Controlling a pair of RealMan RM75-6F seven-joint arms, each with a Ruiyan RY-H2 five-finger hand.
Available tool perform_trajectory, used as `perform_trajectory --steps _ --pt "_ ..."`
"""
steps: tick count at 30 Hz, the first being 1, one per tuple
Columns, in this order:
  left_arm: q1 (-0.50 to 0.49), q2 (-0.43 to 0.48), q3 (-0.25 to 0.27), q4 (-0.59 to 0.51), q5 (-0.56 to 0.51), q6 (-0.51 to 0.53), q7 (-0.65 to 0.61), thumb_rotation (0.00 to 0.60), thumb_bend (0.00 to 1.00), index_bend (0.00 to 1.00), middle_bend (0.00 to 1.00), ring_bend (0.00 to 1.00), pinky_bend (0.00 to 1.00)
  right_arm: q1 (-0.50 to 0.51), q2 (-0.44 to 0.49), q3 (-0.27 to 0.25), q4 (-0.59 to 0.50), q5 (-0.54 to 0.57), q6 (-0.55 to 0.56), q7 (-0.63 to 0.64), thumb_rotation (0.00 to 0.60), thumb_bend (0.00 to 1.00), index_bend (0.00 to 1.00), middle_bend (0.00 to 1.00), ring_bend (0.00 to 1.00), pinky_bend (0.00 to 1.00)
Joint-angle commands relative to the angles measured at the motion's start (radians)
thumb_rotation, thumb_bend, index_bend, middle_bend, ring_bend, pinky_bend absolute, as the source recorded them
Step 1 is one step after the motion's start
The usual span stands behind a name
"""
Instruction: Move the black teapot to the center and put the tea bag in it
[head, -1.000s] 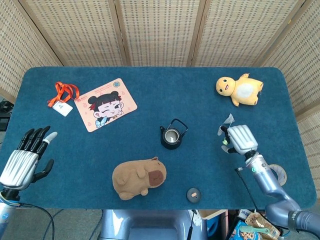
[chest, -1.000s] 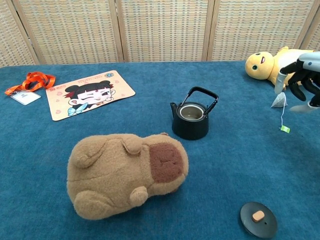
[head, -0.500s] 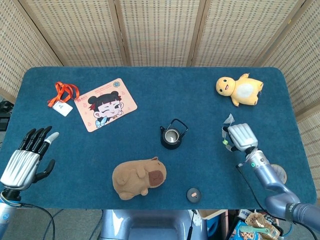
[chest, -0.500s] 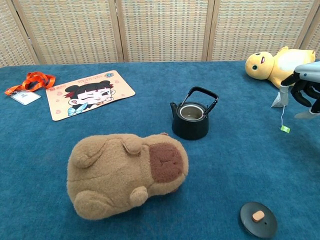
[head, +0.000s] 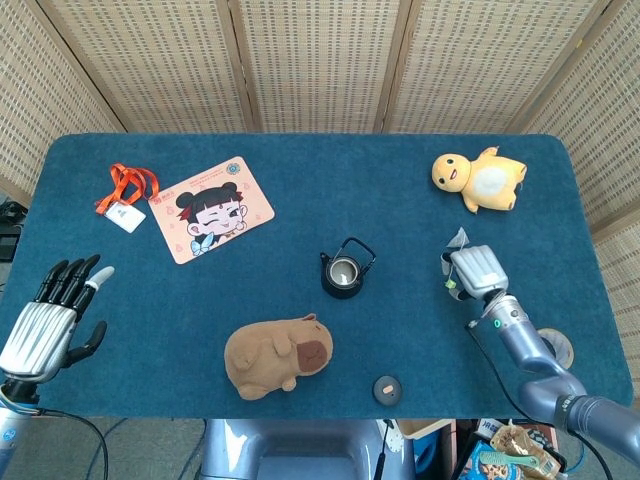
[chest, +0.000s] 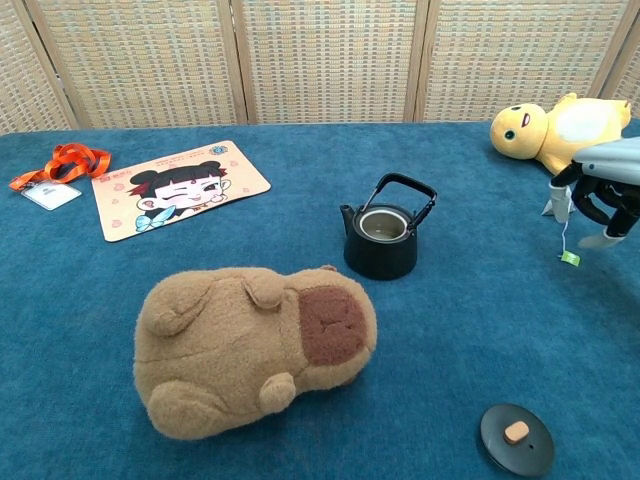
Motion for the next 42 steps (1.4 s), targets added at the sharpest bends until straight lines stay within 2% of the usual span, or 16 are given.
perform_trajectory --steps 1,23,42 --pt "0.002 -0.001 0.000 0.002 0.000 -0.002 -0.002 0.600 0.48 0.10 0.01 0.00 0.00 0.011 -0.015 -0.005 0.022 0.008 -0.015 -0.011 0.600 0.39 0.53 0.80 0.81 0.90" --pt "0.025 -0.009 0.001 0.034 -0.023 -0.017 -0.031 0.600 0.48 0.10 0.01 0.00 0.00 0.072 -0.100 -0.022 0.157 0.048 -0.103 -0.048 0.600 0.40 0.57 0.80 0.81 0.90" --pt "0.026 -0.013 -0.006 0.034 -0.026 -0.033 -0.029 0.600 0.47 0.10 0.01 0.00 0.00 0.081 -0.121 -0.036 0.210 0.064 -0.128 -0.053 0.600 0.41 0.58 0.80 0.81 0.90"
